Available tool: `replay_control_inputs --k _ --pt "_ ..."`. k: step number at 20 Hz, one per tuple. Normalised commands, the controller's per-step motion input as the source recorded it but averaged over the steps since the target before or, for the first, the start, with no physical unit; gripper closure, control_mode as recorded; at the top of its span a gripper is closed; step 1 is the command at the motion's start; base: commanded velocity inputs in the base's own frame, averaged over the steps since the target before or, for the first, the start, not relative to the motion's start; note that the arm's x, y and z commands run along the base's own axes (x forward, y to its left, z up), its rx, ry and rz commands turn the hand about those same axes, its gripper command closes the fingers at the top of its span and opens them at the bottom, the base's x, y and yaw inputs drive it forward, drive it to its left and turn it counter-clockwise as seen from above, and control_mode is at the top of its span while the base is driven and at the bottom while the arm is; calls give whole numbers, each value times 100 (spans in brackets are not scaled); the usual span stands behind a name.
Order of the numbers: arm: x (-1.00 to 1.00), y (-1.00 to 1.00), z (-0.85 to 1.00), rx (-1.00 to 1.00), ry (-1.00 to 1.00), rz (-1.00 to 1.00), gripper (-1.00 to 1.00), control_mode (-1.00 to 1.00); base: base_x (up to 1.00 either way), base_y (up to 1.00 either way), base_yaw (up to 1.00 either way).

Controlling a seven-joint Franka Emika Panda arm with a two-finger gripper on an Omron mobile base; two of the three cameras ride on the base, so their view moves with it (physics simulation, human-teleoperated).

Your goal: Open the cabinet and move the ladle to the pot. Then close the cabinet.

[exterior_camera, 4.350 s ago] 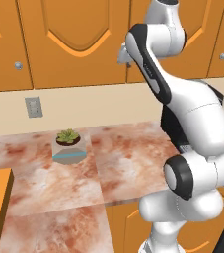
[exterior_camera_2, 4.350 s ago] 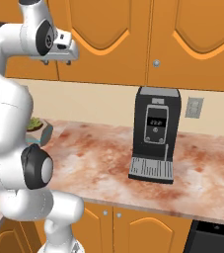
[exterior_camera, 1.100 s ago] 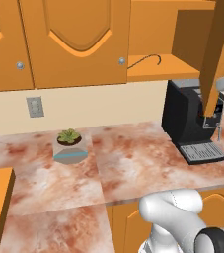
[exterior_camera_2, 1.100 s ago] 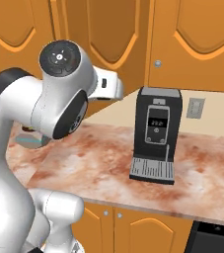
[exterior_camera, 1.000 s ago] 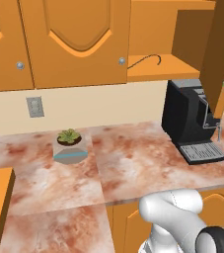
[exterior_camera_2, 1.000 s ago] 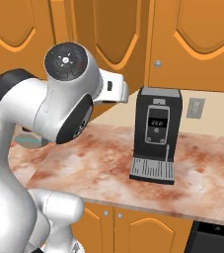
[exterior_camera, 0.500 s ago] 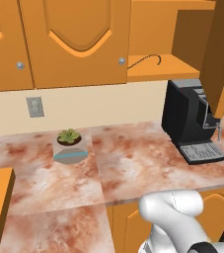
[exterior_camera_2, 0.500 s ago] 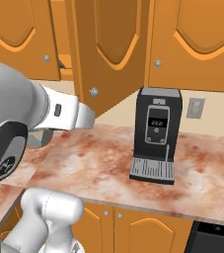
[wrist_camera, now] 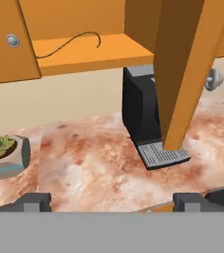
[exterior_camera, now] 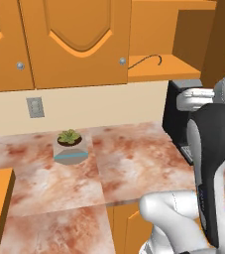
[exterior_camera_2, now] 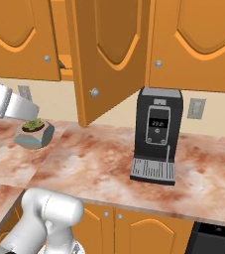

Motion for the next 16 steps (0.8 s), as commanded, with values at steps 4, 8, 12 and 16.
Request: replay_control_inputs --k 4,8,12,16 --pt "91 31 0 -4 0 -17 -100 -100 0 0 0" --pt "87 -3 0 -10 0 -18 -100 -100 0 0 0" --pt "84 -26 0 -13 -2 -17 -100 -100 0 0 0" --pt "67 -47 0 -13 -6 -17 -100 -100 0 0 0"
